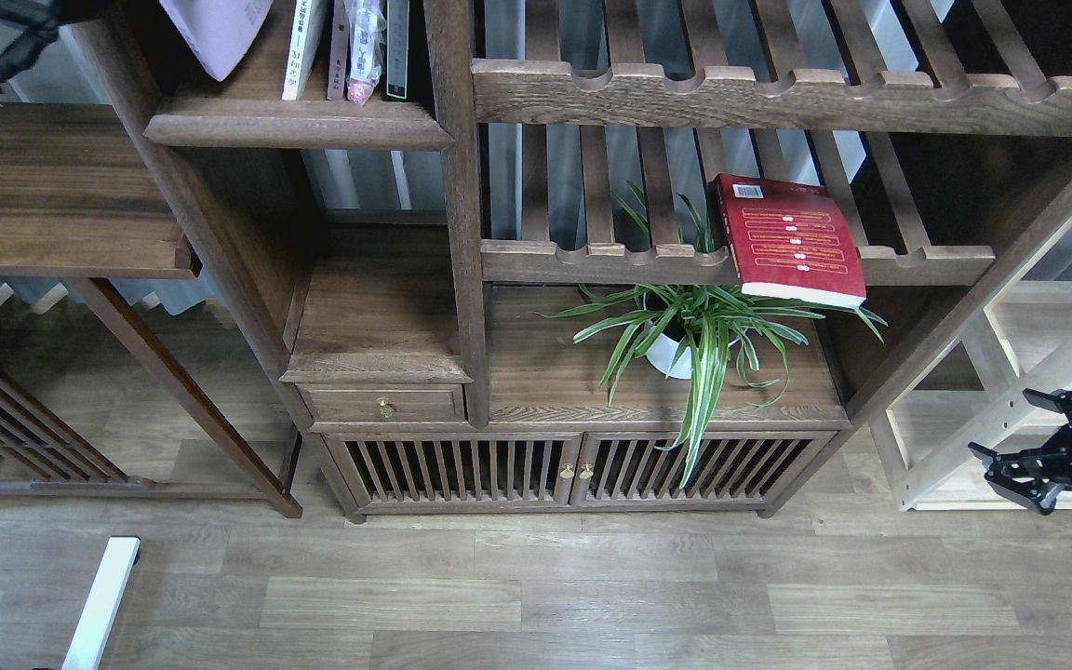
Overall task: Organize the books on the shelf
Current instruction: 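Push the pale book into the upper compartment with the left gripper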
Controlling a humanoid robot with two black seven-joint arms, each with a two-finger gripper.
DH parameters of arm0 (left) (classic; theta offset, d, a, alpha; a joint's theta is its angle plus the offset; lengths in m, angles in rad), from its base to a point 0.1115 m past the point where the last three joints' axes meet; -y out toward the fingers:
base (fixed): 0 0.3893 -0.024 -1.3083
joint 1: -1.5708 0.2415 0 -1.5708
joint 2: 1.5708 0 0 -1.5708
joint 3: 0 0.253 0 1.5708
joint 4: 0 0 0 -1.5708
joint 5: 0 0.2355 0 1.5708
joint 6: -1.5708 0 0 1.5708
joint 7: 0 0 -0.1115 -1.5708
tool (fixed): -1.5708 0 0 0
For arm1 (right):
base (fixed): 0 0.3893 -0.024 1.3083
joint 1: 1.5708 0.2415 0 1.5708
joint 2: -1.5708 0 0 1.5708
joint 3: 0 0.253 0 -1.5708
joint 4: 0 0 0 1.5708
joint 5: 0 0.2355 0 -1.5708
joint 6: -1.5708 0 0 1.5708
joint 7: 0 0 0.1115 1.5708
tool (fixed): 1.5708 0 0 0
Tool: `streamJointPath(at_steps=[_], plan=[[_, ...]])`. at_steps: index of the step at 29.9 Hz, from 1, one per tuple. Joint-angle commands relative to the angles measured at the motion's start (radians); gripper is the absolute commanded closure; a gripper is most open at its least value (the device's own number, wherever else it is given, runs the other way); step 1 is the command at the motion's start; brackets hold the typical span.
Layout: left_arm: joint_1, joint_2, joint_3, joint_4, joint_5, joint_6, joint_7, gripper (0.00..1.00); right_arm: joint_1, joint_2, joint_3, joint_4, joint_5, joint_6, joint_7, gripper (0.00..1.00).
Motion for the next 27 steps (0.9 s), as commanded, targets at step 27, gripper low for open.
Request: streamJointPath(at_steps=[27], plan=[[-0.028, -0.099, -0.001, 0.081, -0.203, 0.151, 0.034, 1.0, -0.014, -0.004, 0.002, 0.0, -0.008, 0.001, 0.0, 0.12]])
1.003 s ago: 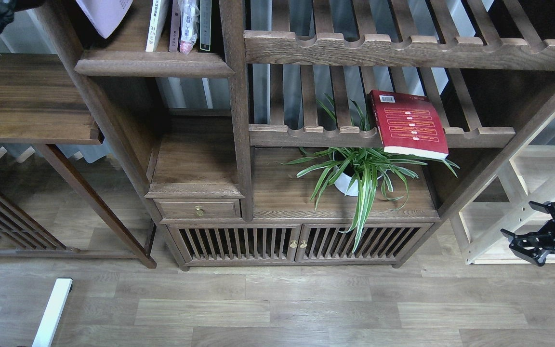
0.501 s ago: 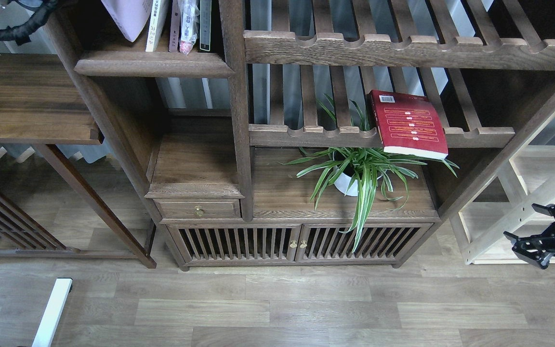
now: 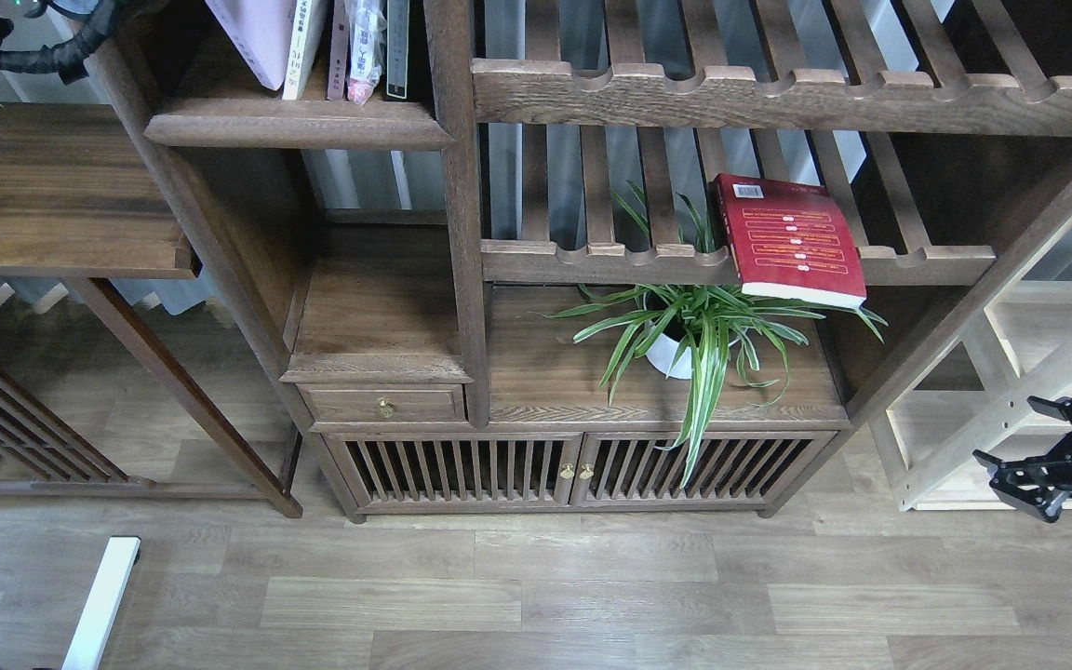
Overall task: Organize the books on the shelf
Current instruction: 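Push the pale book into the upper compartment with the left gripper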
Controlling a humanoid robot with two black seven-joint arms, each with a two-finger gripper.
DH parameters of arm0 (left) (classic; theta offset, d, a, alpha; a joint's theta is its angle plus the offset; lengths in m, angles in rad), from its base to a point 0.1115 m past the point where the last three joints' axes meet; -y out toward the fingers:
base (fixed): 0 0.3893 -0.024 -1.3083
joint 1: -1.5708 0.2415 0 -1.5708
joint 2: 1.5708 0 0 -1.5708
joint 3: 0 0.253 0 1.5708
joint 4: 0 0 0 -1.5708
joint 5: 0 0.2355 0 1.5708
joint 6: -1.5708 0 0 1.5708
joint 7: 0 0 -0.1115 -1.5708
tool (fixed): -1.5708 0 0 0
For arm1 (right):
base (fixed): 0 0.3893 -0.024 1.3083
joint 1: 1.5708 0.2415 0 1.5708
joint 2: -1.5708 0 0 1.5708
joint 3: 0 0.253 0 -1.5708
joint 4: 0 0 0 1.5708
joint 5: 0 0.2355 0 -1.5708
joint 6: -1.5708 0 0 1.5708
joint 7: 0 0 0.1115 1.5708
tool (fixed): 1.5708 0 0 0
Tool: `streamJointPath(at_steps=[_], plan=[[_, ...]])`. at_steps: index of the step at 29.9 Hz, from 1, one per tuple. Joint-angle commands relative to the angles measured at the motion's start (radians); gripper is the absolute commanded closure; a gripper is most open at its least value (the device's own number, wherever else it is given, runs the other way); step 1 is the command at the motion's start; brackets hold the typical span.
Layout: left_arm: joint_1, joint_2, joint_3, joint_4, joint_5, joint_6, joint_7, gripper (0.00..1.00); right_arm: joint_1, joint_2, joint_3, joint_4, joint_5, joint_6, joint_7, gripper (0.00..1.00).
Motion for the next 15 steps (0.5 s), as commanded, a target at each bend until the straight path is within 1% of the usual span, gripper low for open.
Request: streamJointPath(at_steps=[1, 13, 15], plan=[[0.0, -0.001, 0.0, 0.001, -0.025, 0.027, 0.003, 1.0, 0.0, 0.0, -0.001, 0.0, -0.006, 0.0, 0.0, 0.12], [0.006, -0.018, 0.008, 0.002, -0.036, 0.065, 0.005, 1.0, -0.001, 0.0, 0.0, 0.0, -0.006, 0.0, 0.0, 0.12], [0.006, -0.032, 0.021, 0.018, -0.034, 0.078, 0.005, 1.0, -0.001, 0.0, 0.0, 0.0, -0.007, -0.001, 0.0, 0.12]])
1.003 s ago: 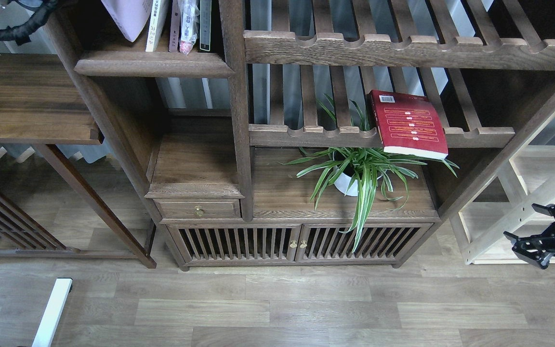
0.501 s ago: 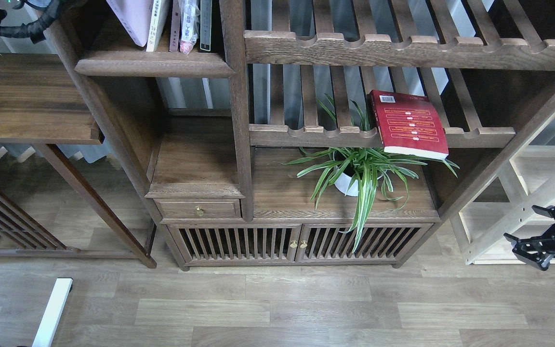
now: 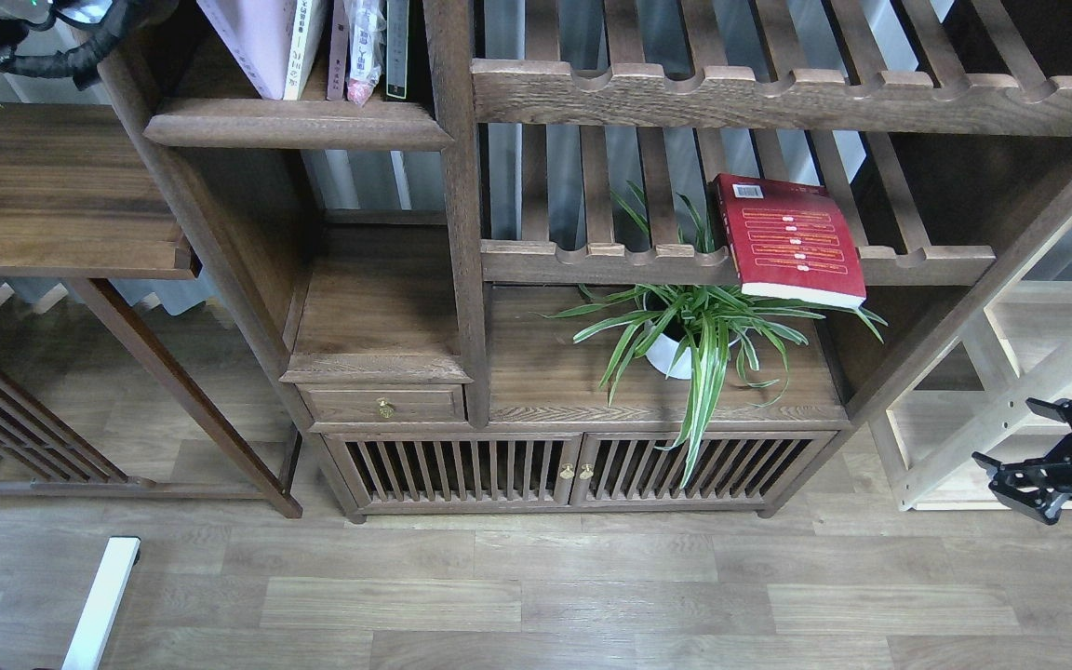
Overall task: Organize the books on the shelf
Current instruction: 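Push the pale book into the upper compartment with the left gripper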
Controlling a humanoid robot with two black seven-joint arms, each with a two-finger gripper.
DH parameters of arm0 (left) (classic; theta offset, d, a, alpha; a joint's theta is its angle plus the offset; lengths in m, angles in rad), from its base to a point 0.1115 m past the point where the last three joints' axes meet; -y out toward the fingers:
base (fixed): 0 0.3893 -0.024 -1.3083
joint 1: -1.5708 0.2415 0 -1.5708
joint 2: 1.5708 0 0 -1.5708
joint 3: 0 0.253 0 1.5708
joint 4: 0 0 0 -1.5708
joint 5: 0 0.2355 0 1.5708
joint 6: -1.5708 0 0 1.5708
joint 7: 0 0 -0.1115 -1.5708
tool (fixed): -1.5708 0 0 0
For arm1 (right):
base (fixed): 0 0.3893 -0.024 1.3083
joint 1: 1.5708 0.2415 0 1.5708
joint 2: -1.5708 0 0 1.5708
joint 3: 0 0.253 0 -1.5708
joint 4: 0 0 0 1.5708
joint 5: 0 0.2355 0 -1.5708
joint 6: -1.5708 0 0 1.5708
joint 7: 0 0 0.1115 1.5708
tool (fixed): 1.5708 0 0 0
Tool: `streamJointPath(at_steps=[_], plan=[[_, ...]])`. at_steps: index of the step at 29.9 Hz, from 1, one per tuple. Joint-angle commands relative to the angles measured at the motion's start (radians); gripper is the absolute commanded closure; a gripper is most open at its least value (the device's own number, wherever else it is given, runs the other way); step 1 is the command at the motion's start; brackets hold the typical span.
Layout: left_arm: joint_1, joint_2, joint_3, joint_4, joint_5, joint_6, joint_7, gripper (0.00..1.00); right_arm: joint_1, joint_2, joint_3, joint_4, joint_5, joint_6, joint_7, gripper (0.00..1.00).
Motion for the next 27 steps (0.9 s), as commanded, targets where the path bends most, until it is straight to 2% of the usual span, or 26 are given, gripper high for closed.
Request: streamJointPath(at_steps=[1, 11, 16, 21, 27], plan=[[0.001, -0.021, 0.024, 0.024, 0.002, 0.021, 0.001, 1.0, 0.0, 0.0, 0.001, 0.0, -0.001, 0.001, 0.0, 0.12], [-0.004, -0.081, 0.076, 0.118, 0.003, 0.03, 0.017, 1.0, -0.005, 0.0, 0.004, 0.0, -0.001, -0.001, 0.0, 0.12], [0.001, -0.083, 0.076, 0.118, 0.005, 0.022, 0.01, 0.99, -0.005, 0.0, 0.004, 0.0, 0.001, 0.001, 0.0, 0.12], [-0.002, -0.077, 0.072, 0.116, 0.008, -0.03, 0.004, 0.99, -0.005, 0.002, 0.004, 0.0, -0.001, 0.001, 0.0, 0.12], [0.0, -0.074, 0.072, 0.118, 0.008, -0.031, 0.01, 0.99, -0.005, 0.003, 0.006, 0.0, -0.001, 0.001, 0.0, 0.12]])
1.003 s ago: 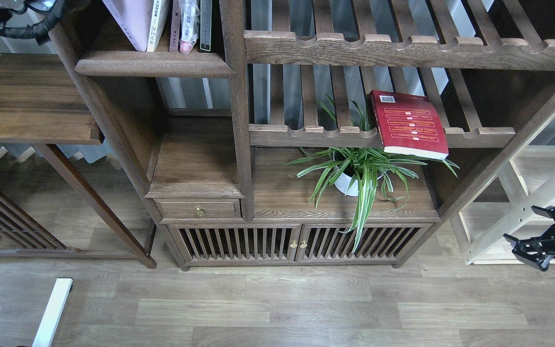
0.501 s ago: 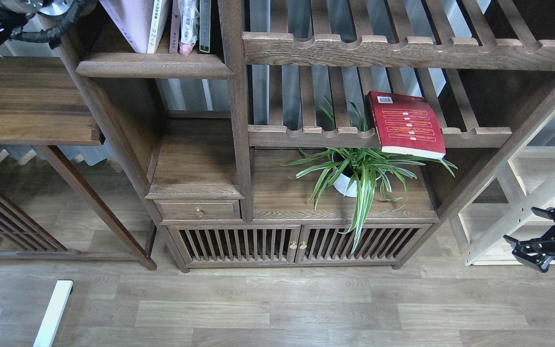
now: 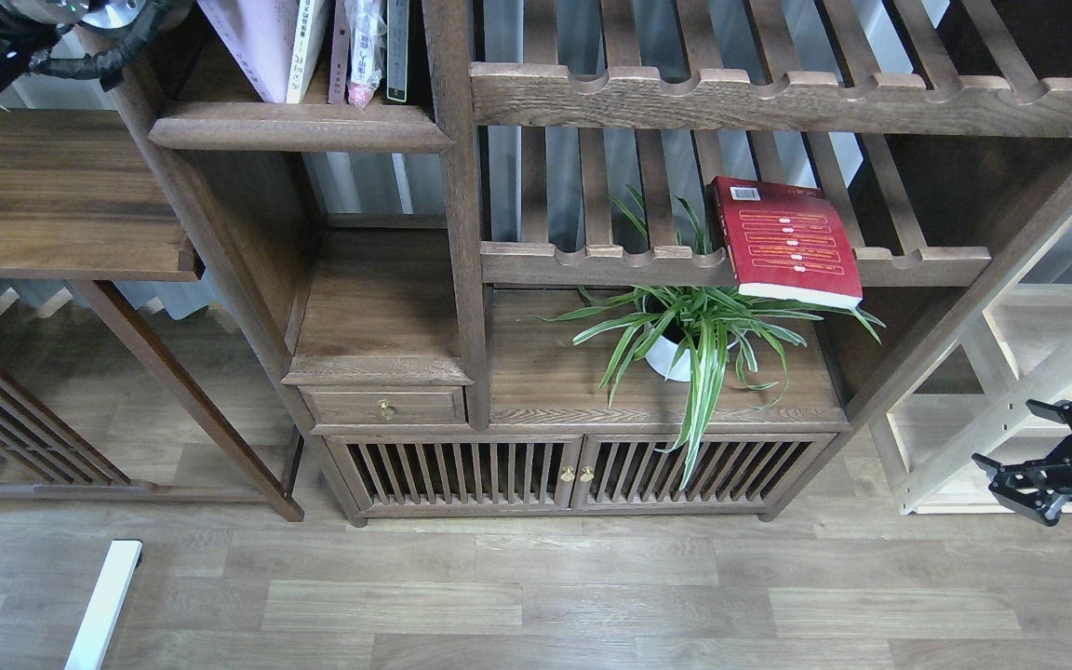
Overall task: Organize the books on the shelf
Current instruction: 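Push the pale book into the upper compartment with the left gripper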
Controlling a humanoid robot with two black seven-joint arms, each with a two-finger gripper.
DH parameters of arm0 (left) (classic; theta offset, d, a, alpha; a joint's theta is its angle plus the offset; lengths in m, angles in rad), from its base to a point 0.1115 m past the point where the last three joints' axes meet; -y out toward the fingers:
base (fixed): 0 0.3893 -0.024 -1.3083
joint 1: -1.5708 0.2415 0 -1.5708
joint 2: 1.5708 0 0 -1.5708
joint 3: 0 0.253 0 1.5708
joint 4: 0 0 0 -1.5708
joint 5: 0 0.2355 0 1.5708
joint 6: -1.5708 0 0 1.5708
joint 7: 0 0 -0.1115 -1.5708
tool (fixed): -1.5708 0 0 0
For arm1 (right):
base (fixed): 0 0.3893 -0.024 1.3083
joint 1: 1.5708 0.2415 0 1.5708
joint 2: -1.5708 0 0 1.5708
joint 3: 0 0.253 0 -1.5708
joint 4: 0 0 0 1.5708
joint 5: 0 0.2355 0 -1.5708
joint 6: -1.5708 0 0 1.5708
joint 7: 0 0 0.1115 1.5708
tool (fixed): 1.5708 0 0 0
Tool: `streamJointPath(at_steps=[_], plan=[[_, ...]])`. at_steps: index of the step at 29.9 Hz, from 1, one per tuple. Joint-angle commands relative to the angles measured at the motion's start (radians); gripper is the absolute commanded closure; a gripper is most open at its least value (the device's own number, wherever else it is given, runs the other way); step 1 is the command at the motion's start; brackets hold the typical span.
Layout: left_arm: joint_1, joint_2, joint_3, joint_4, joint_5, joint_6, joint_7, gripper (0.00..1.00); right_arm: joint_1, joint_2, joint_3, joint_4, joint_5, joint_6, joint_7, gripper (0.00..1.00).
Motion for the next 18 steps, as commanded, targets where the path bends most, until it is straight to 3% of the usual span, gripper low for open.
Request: streamJointPath(at_steps=[1, 10, 12, 15, 17, 18], plan=[[0.002, 0.002, 0.014, 0.0, -0.003, -0.001, 0.001, 0.98, 0.0, 0.001, 0.0, 0.0, 0.0, 0.001, 0.0, 0.12], [0.006, 0.004, 0.014, 0.0, 0.0, -0.002, 0.006, 0.73, 0.0, 0.003, 0.0, 0.0, 0.0, -0.001, 0.0, 0.12], [0.006, 0.005, 0.014, 0.0, -0.002, -0.002, 0.006, 0.58, 0.0, 0.003, 0.0, 0.0, 0.0, 0.001, 0.0, 0.11], [0.006, 0.005, 0.014, 0.0, 0.0, -0.002, 0.006, 0.51, 0.0, 0.003, 0.0, 0.0, 0.0, 0.001, 0.0, 0.11], [0.006, 0.005, 0.014, 0.0, -0.002, -0.002, 0.006, 0.35, 0.0, 0.003, 0.0, 0.0, 0.0, 0.001, 0.0, 0.11], [0.006, 0.004, 0.014, 0.0, 0.0, -0.002, 0.006, 0.34, 0.0, 0.003, 0.0, 0.0, 0.0, 0.001, 0.0, 0.11]])
